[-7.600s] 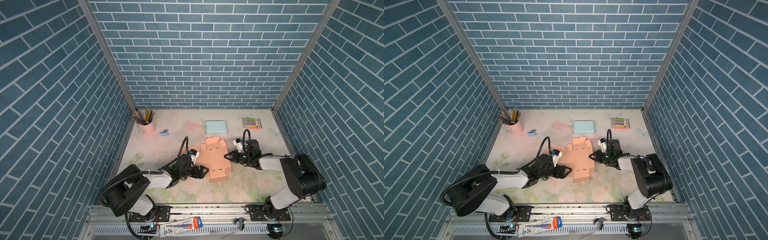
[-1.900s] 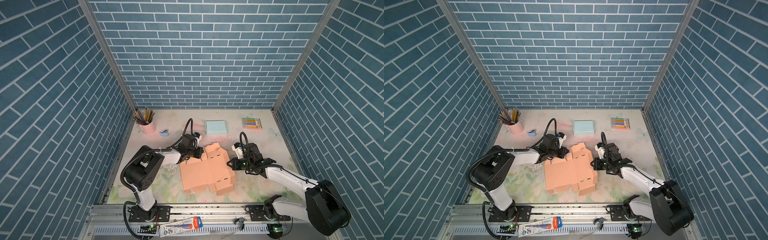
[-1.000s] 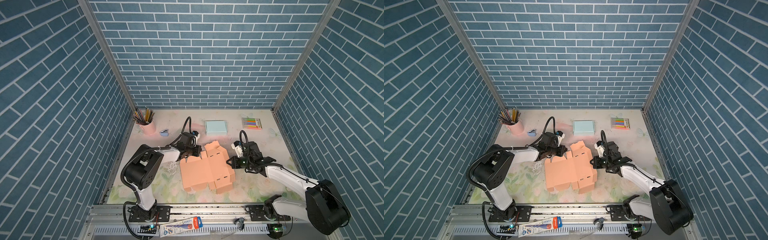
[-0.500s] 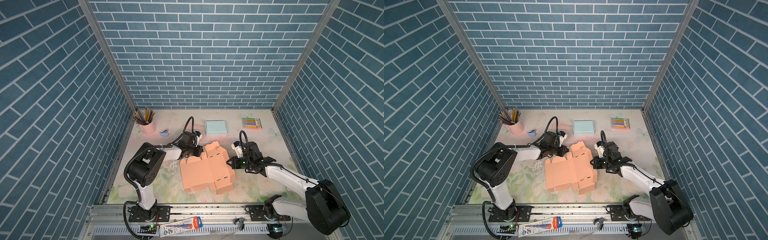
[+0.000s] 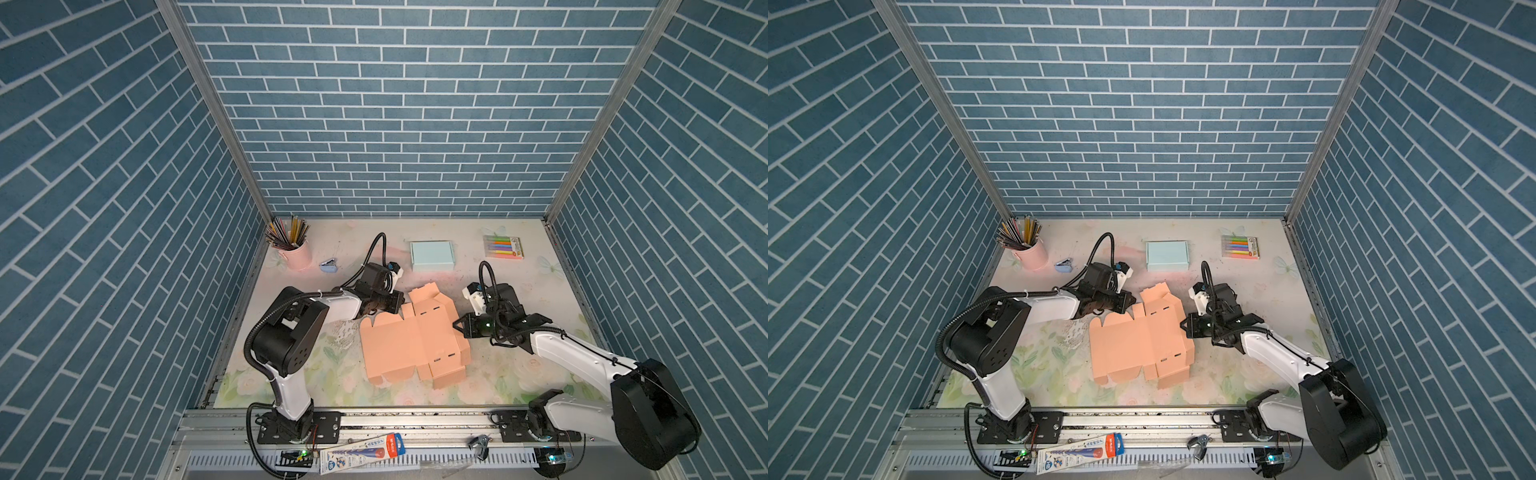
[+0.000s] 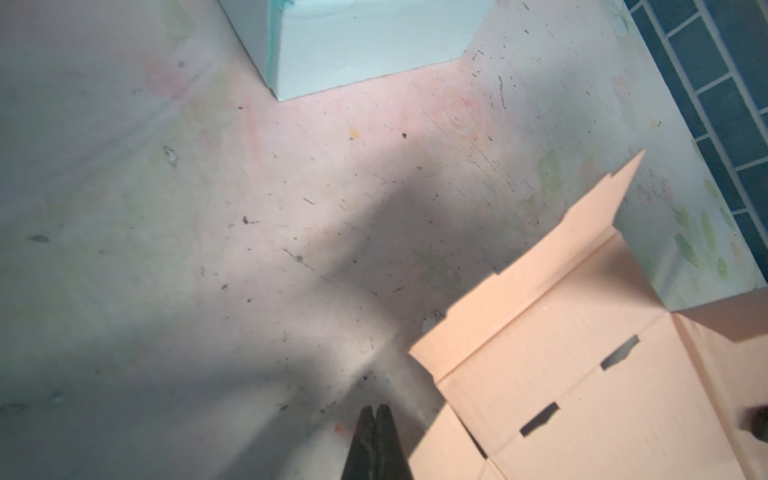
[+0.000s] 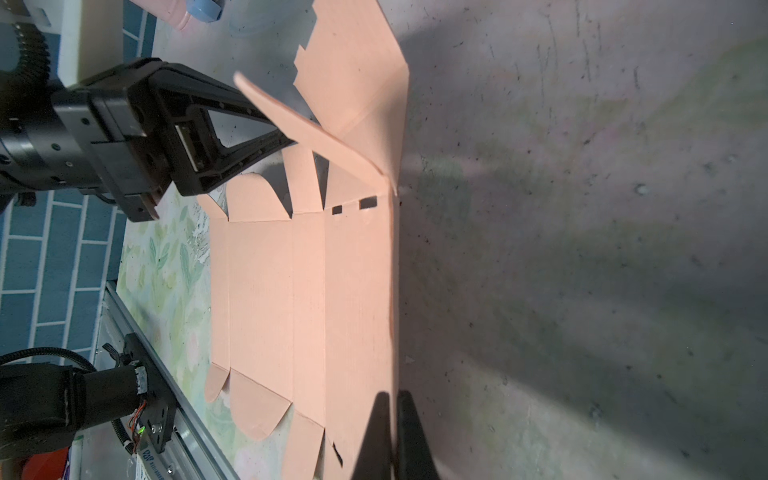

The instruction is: Fold the paper box

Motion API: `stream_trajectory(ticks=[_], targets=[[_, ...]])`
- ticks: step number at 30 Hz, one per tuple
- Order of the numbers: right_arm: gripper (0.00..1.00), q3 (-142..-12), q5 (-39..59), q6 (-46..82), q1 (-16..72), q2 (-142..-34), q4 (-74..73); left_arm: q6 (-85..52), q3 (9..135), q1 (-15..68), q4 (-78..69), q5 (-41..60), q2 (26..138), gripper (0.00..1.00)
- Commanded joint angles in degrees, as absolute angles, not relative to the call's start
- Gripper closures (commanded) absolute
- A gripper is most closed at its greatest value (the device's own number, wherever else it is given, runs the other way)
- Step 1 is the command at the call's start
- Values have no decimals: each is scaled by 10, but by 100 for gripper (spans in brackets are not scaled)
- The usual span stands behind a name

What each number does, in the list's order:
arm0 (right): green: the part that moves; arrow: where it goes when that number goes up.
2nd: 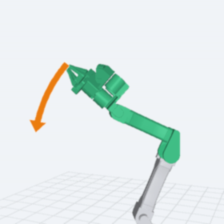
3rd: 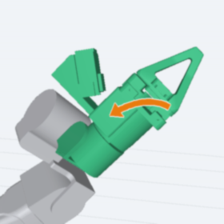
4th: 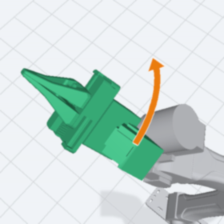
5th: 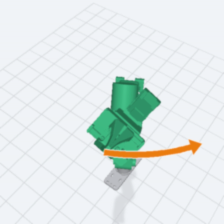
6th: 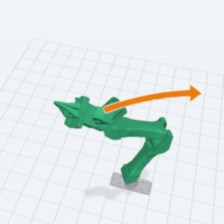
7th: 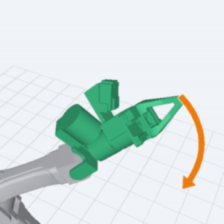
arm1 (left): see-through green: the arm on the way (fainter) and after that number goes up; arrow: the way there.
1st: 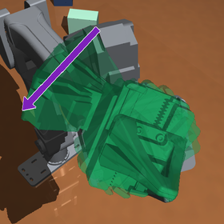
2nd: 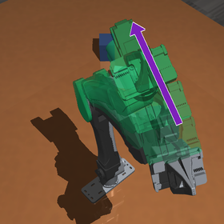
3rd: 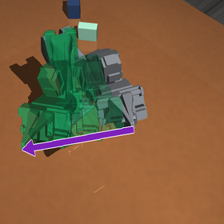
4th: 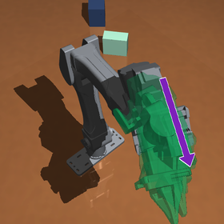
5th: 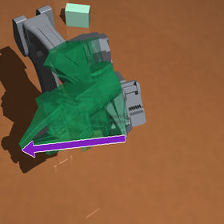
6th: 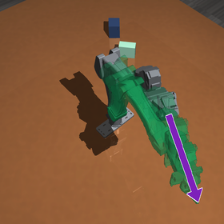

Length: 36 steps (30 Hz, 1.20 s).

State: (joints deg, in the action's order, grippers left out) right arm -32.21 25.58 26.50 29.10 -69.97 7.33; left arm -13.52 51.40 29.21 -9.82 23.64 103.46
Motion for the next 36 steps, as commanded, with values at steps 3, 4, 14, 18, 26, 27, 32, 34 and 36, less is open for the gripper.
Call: stream_trajectory(ticks=[3,4,14,18,26,27,32,34,36], targets=[[99,-329,250,243,295,-693,77,-95,550,281,-77,232,1069,100],[99,-329,250,243,295,-693,77,-92,555,281,-77,240,1073,100],[99,-334,250,240,296,-697,76,-77,563,280,-48,274,1088,100],[99,-333,253,240,295,-701,74,-78,560,281,-52,285,1089,100],[99,-333,250,240,295,-697,76,-86,548,282,-58,305,1069,100],[99,-332,250,240,295,-698,76,-86,547,282,-58,307,1066,100],[99,-334,250,242,295,-698,75,-90,540,292,-55,306,1054,100],[99,-334,249,243,295,-697,76,-89,536,299,-53,302,1045,100],[99,-335,248,243,295,-698,76,-91,531,303,-51,299,1037,100]])
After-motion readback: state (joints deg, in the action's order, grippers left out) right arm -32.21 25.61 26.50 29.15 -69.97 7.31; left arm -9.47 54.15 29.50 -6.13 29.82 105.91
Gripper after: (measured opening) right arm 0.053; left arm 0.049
